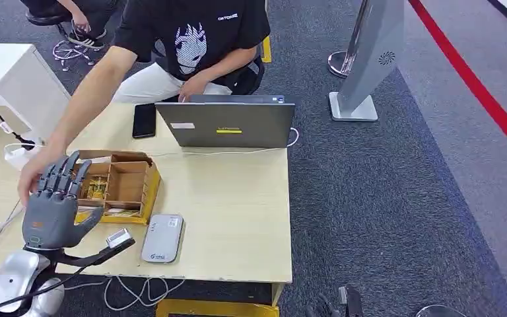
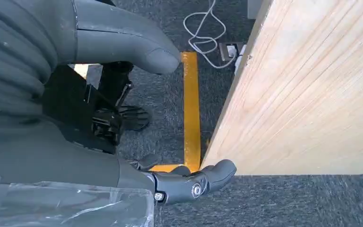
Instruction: Pass the card to the sensor for recognition and then transmit it.
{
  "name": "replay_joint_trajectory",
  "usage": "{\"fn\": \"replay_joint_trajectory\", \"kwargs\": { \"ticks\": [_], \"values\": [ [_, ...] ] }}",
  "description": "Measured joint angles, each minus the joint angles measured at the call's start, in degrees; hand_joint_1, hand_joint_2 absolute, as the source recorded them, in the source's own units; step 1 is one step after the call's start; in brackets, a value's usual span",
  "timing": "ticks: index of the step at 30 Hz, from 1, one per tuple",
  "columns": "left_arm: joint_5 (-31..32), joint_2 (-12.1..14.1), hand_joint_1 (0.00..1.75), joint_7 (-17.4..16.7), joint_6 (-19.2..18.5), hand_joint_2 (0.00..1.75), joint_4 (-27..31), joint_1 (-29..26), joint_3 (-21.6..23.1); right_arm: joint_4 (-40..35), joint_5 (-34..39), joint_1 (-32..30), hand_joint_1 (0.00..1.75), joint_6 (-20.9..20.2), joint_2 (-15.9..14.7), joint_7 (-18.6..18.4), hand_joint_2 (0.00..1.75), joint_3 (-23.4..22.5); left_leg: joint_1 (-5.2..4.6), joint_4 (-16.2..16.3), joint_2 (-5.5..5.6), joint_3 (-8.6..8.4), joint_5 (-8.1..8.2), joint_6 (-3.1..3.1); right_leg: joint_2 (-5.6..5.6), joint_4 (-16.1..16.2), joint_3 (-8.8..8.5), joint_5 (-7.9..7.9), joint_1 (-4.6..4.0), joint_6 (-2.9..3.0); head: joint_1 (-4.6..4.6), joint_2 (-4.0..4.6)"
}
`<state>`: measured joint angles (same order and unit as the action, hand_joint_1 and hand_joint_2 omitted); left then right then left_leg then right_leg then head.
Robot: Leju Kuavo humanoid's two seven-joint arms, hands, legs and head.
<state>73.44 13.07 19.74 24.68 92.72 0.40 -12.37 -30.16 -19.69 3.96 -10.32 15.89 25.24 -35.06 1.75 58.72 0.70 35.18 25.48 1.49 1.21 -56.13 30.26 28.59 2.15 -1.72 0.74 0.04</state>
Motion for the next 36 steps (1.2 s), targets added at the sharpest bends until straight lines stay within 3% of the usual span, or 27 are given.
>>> {"fn": "replay_joint_trajectory", "kwargs": {
  "ticks": [18,22,26,36],
  "values": [
    [-0.46,-2.25,0.00,1.90,2.56,1.75,4.26,-6.01,-2.41,-1.42,-0.68,-0.58,0.00,-0.09,0.02,-0.04,1.75,-2.01,0.00,-0.01,0.01,0.01,0.01,0.00,-0.01,0.00,0.00,0.02,0.00,0.00,0.00,0.00],
    [3.16,-2.75,0.00,1.53,2.53,1.75,3.98,-6.76,-3.17,-1.42,-1.27,-0.66,0.00,-0.13,0.04,0.04,1.75,-2.62,0.00,-0.01,0.01,0.01,0.01,0.00,-0.01,0.00,-0.01,0.01,0.00,0.00,0.00,0.00],
    [5.68,-2.60,0.00,-0.44,2.78,1.75,1.99,-7.01,-3.21,-1.42,-1.95,-0.72,0.00,-0.39,0.09,0.13,1.75,-3.21,-0.01,-0.01,0.02,0.01,0.01,0.00,-0.02,0.00,-0.02,0.01,0.00,0.00,0.00,0.00],
    [6.69,-1.29,0.00,-1.77,2.60,1.75,-6.49,-6.60,-3.91,-1.42,-2.54,-0.74,0.00,-0.96,0.09,0.33,1.75,-3.48,0.01,-0.01,0.02,0.01,0.01,0.00,-0.02,0.00,0.00,0.02,-0.01,0.00,0.02,0.00]
  ]
}}
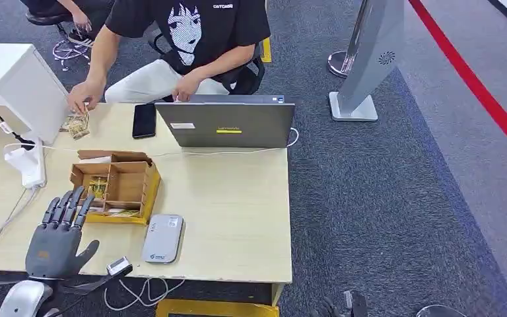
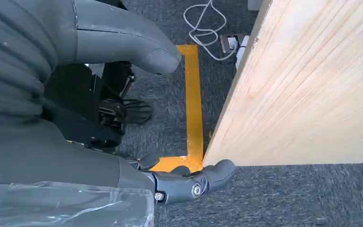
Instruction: Pass the card to the sensor for recognition and then transmit it.
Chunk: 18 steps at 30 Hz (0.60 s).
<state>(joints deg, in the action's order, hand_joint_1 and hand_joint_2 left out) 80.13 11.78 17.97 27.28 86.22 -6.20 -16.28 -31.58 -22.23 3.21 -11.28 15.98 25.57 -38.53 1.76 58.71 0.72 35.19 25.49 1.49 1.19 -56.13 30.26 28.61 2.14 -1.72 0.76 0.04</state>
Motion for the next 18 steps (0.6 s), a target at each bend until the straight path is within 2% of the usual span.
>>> {"fn": "replay_joint_trajectory", "kwargs": {
  "ticks": [10,18],
  "values": [
    [1.79,2.51,0.00,-1.95,-1.73,1.75,-9.11,5.46,-0.35,0.17,-0.74,0.04,0.00,0.00,0.02,0.04,1.75,0.00,0.00,0.00,0.07,0.00,-0.01,0.00,-0.09,0.00,-0.03,-0.01,0.00,0.00,-0.07,0.00],
    [2.58,3.65,0.00,-3.10,-1.57,1.75,-16.59,10.95,-0.33,0.55,-1.01,0.23,0.00,0.02,0.02,0.04,1.75,0.02,0.00,0.00,0.08,0.01,-0.01,0.00,-0.10,-0.01,-0.04,0.00,0.00,0.00,-0.04,0.00]
  ]
}}
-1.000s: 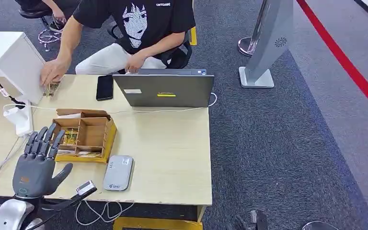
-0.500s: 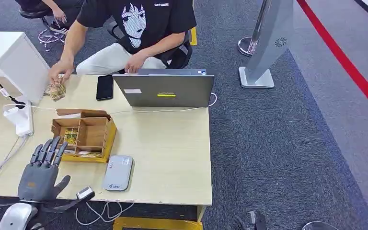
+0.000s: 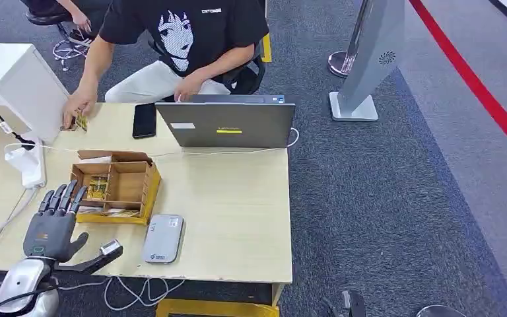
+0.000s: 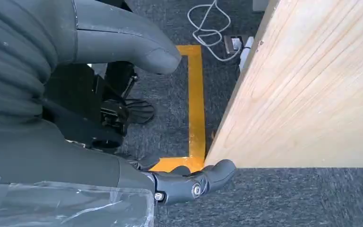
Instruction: Pass the card to the sensor for recognition and then transmit it.
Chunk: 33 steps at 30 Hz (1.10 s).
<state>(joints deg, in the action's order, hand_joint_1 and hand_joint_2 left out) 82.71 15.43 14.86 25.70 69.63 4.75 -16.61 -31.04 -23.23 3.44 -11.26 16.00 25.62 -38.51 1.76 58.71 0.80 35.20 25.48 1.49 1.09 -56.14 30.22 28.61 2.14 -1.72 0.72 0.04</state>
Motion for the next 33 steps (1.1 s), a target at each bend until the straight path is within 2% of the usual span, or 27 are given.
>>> {"fn": "replay_joint_trajectory", "kwargs": {
  "ticks": [6,16,17,18,33],
  "values": [
    [0.22,0.46,0.00,-0.48,0.02,1.75,-2.86,1.93,0.00,0.15,0.02,0.06,0.00,-0.04,0.00,0.00,1.75,0.13,0.00,0.00,-0.01,0.00,0.00,0.00,0.00,0.00,0.01,0.00,0.00,0.00,0.02,0.00],
    [-0.11,0.94,0.00,-0.74,0.39,1.75,-3.80,2.50,0.00,0.22,0.41,0.08,0.00,-0.09,0.00,-0.02,1.75,0.15,0.00,0.00,0.00,0.00,0.00,0.00,0.01,0.00,0.01,0.00,0.00,0.00,0.00,0.00],
    [-0.11,0.94,0.37,-0.74,0.39,1.75,-3.87,2.50,0.00,0.22,0.42,0.08,0.00,-0.09,0.00,-0.02,1.75,0.15,0.00,0.00,0.00,0.00,0.00,0.00,0.01,0.00,0.01,0.00,0.00,0.00,0.00,0.00],
    [-0.11,0.94,1.75,-0.74,0.39,1.75,-3.89,2.50,0.00,0.22,0.42,0.08,0.00,-0.09,0.00,-0.02,1.75,0.15,0.00,0.00,-0.01,0.00,0.00,0.00,0.01,0.00,0.01,0.00,0.00,0.00,0.02,0.00],
    [-1.42,1.77,1.75,0.74,1.40,1.75,-4.30,3.02,-0.02,0.24,0.52,0.11,0.00,0.02,0.00,-0.17,1.75,0.24,0.00,0.00,-0.01,0.00,0.00,0.00,0.01,0.00,0.00,0.00,0.00,0.00,0.00,0.00]
  ]
}}
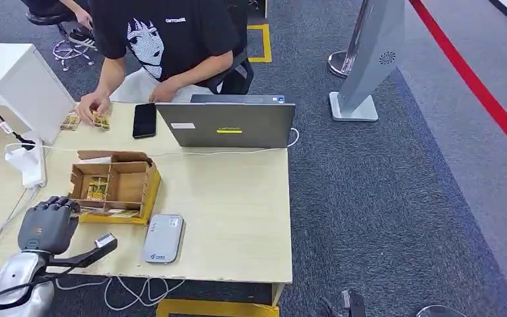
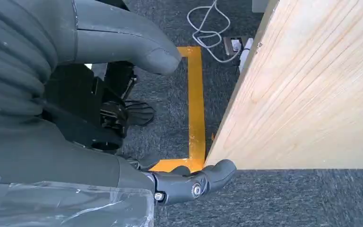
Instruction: Pass the card to the sensor for recognition and then transmit it.
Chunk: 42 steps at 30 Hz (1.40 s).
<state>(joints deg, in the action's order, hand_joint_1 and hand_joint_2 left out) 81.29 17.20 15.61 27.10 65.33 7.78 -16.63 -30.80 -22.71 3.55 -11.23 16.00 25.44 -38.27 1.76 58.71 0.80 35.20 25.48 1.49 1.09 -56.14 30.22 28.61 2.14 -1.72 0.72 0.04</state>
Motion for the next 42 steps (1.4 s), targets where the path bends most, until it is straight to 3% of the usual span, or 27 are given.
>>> {"fn": "replay_joint_trajectory", "kwargs": {
  "ticks": [6,16,19,25,32,35,42],
  "values": [
    [0.65,0.33,1.75,0.59,2.62,1.75,-0.50,0.49,0.00,0.18,0.17,0.06,0.00,0.15,0.00,0.13,1.75,0.26,0.00,0.00,-0.01,0.00,0.00,0.00,0.00,0.00,0.03,0.00,0.00,0.00,0.00,0.00],
    [2.47,0.46,1.75,0.09,2.39,1.75,2.88,1.08,0.28,0.35,0.33,0.17,0.00,1.33,0.00,0.22,1.75,0.72,0.02,0.01,-0.01,-0.01,-0.01,0.00,0.00,0.00,0.17,0.00,0.00,0.00,0.02,0.00],
    [2.06,0.46,1.75,-0.09,0.16,1.75,8.21,3.31,1.48,0.35,-0.15,0.24,0.00,2.08,0.00,0.20,1.75,1.07,0.02,0.02,0.04,0.00,-0.05,0.01,-0.08,0.00,0.13,-0.01,0.00,0.00,0.00,0.00],
    [-0.83,1.07,1.75,-1.38,-8.66,1.75,17.69,12.63,5.16,0.35,-0.33,0.29,0.00,2.01,0.00,-0.42,1.75,1.27,0.03,0.02,0.05,0.00,-0.16,0.02,-0.06,-0.01,0.04,-0.11,-0.02,0.02,-0.02,0.00],
    [-0.37,1.35,1.75,-5.00,-20.13,1.75,21.20,30.30,9.79,0.41,-0.63,0.46,0.00,1.79,0.00,-0.87,1.75,1.38,0.09,0.02,0.03,0.07,-0.22,0.01,-0.02,-0.02,0.05,-0.19,-0.09,0.01,-0.07,0.00],
    [0.50,1.73,1.75,-5.77,-18.86,1.75,17.61,34.15,10.38,0.96,-0.39,0.72,0.00,1.68,0.00,-0.70,1.75,1.40,0.08,0.02,-0.03,0.03,-0.22,0.01,0.06,-0.04,0.08,-0.20,-0.09,0.03,-0.04,0.00],
    [0.52,2.43,1.75,-5.62,-17.38,1.75,13.27,35.52,10.91,1.79,-0.13,1.27,0.00,1.64,-0.02,-0.24,1.75,1.40,0.09,0.01,-0.03,0.05,-0.22,0.02,0.08,-0.06,0.13,-0.19,-0.09,0.04,-0.04,0.00]
  ]
}}
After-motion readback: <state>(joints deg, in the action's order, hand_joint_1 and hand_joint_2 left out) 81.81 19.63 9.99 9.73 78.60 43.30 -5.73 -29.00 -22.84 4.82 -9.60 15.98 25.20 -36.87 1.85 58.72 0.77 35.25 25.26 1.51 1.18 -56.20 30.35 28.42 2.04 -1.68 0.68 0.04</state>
